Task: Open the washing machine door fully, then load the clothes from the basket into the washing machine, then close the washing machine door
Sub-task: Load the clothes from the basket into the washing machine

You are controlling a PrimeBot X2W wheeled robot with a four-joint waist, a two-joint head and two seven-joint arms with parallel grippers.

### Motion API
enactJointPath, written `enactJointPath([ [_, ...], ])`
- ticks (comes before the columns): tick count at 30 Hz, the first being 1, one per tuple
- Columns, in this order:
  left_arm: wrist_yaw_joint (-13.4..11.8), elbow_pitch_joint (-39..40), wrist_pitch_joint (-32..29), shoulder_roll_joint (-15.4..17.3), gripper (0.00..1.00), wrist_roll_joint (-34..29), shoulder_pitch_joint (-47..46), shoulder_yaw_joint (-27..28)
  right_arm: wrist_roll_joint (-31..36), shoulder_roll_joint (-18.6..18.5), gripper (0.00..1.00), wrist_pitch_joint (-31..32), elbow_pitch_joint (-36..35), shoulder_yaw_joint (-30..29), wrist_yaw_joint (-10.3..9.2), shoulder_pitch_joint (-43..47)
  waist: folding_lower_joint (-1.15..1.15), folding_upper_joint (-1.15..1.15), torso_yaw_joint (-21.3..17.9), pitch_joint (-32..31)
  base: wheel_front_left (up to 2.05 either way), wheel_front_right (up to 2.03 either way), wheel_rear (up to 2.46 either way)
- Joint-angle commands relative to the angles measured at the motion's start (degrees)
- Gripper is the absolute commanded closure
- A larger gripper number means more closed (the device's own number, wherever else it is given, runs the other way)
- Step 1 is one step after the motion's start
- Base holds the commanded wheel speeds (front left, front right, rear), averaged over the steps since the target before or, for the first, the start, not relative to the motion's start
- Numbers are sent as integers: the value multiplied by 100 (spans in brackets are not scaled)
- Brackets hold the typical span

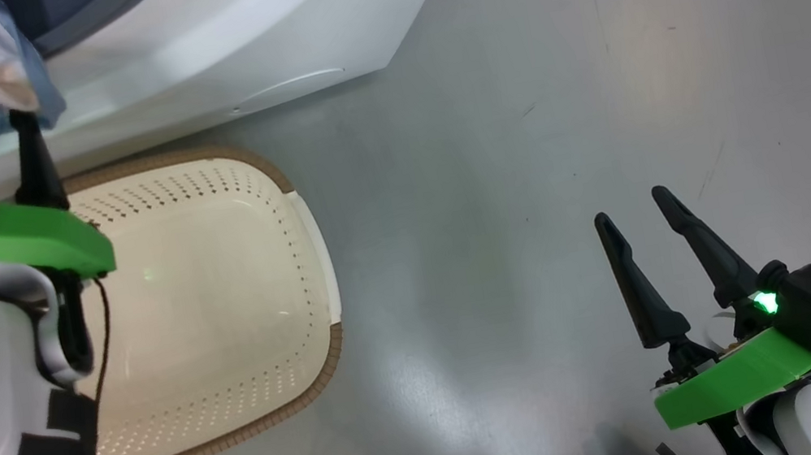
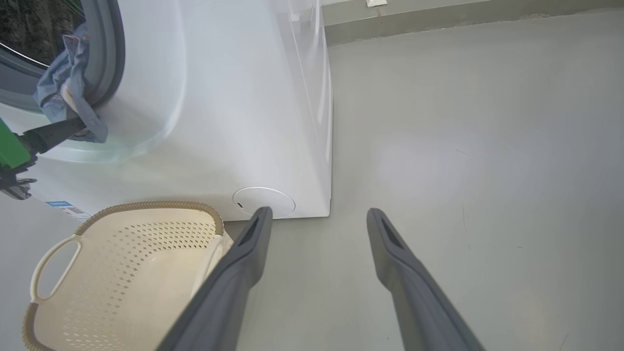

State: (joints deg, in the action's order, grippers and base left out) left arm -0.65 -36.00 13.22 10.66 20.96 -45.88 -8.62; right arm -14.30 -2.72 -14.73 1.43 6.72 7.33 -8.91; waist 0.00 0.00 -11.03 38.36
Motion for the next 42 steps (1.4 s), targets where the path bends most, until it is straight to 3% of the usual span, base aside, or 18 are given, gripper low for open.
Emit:
enactJointPath([
  [1, 39, 86, 80, 152, 67, -51, -38, 104, -80, -16, 0, -27, -115, 139, 16, 30, 0, 0, 11, -8, 0, 0, 0],
  [2, 65, 83, 100, 136, 100, -54, -28, 82, -78, -16, 0, -27, -110, 135, 16, 35, 0, 0, 25, -19, 0, 0, 0],
  [9, 113, 276, 142, 24, 100, -13, 99, 36, -74, -16, 0, -27, -89, 132, 16, 28, 0, 0, 99, -54, 0, 0, 0],
  [15, 140, 935, 53, -97, 100, 25, 353, -95, -50, -16, 0, -27, -79, 112, 16, 84, 0, 0, 169, -115, 0, 0, 0],
  [24, -78, 1936, -599, 140, 100, -19, 205, -78, -55, -16, 0, -27, -21, 256, 16, 71, 0, 0, 119, -184, 0, 0, 0],
  [31, -119, 1362, -800, 494, 100, -148, -627, 28, -100, -16, 0, -27, 30, 490, 16, 57, 0, 0, -171, -172, 0, 0, 0],
  [42, -133, -451, -738, 1031, 100, -538, -2230, -57, -317, -16, 0, -27, 75, 871, 16, 157, 0, 0, -898, 56, 0, 0, 0],
])
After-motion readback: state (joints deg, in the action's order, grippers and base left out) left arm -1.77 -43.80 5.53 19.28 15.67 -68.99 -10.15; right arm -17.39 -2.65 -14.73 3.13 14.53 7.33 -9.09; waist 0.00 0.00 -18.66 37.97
